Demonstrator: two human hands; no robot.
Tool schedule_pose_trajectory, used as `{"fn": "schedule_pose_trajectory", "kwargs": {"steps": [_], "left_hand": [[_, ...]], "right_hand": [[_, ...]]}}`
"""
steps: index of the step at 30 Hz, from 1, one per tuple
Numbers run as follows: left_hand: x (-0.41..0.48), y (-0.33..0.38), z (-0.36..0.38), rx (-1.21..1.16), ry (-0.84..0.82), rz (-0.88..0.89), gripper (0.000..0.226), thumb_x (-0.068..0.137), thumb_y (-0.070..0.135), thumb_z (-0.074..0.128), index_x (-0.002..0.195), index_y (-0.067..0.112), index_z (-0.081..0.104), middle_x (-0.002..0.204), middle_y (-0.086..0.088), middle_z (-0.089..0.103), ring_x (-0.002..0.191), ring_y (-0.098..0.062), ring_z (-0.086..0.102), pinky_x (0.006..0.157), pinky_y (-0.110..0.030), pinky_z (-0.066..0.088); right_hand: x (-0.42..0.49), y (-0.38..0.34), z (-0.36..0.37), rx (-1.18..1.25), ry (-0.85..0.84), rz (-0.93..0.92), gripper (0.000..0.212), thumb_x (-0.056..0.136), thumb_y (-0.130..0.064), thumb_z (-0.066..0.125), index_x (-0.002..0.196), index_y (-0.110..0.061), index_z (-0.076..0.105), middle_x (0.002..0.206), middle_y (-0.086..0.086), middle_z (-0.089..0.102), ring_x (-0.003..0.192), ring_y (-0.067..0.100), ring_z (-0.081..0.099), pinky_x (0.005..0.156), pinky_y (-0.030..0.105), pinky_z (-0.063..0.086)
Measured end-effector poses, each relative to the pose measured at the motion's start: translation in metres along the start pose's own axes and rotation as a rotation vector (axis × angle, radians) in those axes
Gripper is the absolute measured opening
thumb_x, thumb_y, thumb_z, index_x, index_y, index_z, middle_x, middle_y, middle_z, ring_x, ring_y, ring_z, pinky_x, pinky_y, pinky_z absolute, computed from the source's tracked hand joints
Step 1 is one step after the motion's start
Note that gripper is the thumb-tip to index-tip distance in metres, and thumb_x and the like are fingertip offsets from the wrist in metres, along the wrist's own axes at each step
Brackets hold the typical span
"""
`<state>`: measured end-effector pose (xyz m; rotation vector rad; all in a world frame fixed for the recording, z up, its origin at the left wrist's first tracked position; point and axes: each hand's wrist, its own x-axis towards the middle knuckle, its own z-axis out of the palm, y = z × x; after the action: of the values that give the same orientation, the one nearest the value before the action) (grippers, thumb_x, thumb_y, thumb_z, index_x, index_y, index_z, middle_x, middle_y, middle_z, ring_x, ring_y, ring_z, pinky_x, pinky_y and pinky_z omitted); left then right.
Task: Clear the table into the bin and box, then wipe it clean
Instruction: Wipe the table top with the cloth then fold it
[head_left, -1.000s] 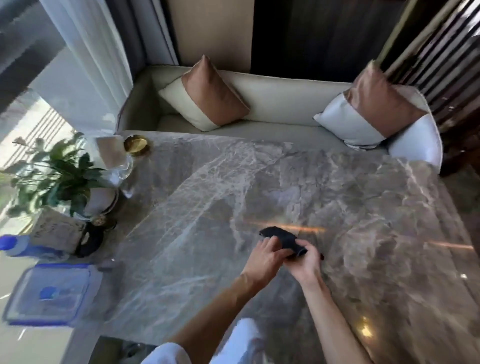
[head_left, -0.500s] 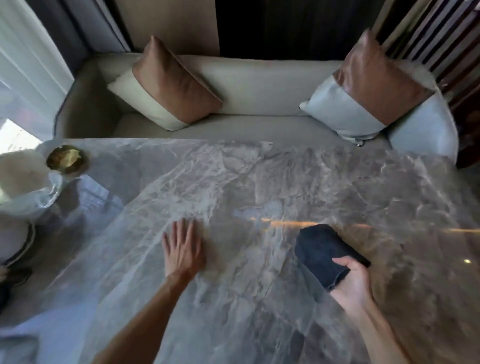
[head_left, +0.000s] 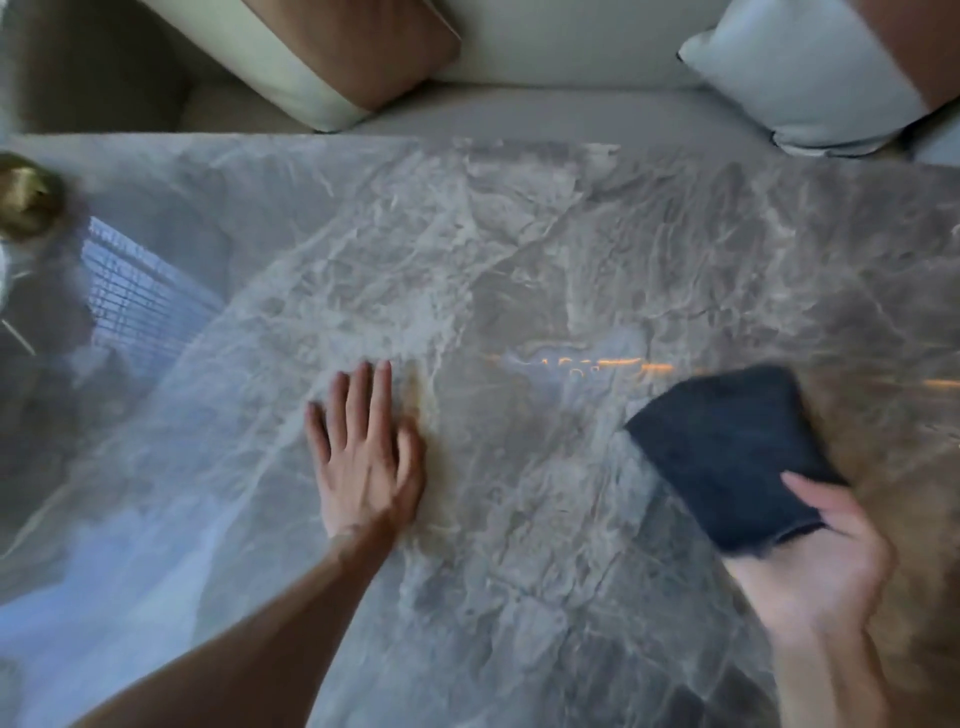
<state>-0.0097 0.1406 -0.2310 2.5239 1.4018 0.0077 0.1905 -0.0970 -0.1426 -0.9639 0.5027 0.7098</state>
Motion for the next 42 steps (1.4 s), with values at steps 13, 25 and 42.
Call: {"fn": "schedule_pose_trajectory", "kwargs": {"steps": [13,25,42], "left_hand": [[-0.001,0.0,-0.003,-0.01,-0.048,0.008,0.067,0.089,0.034,0.024,0.153,0.025,0.009,0.162,0.001,0.01,0.151,-0.019,0.001,0.121,-0.052,0.003],[0.0,-0.001,-0.003,-0.015,-0.063,0.008,0.069,0.088,0.035,0.024,0.153,0.023,0.007,0.163,0.0,0.009,0.151,-0.02,-0.001,0.121,-0.053,0.003],[-0.001,0.001,-0.003,-0.03,-0.045,0.002,0.067,0.092,0.033,0.03,0.153,0.021,0.006,0.162,0.0,0.009,0.151,-0.02,-0.002,0.121,-0.053,0.002]], "right_hand": [[0.121,0.015,0.068,-1.768,0.022,-0.307,0.074,0.095,-0.059,0.026,0.152,-0.025,-0.005,0.161,0.007,-0.015,0.146,0.032,-0.022,0.119,0.05,-0.012],[0.072,0.106,0.092,-1.856,0.007,-0.35,0.079,0.088,-0.06,0.011,0.152,-0.017,-0.006,0.16,0.007,-0.019,0.143,0.031,-0.029,0.114,0.054,-0.021],[0.062,0.173,0.117,-1.958,0.315,-0.623,0.079,0.085,-0.077,0.027,0.151,-0.034,0.019,0.159,0.024,0.009,0.143,0.054,-0.001,0.106,0.076,0.003]]}}
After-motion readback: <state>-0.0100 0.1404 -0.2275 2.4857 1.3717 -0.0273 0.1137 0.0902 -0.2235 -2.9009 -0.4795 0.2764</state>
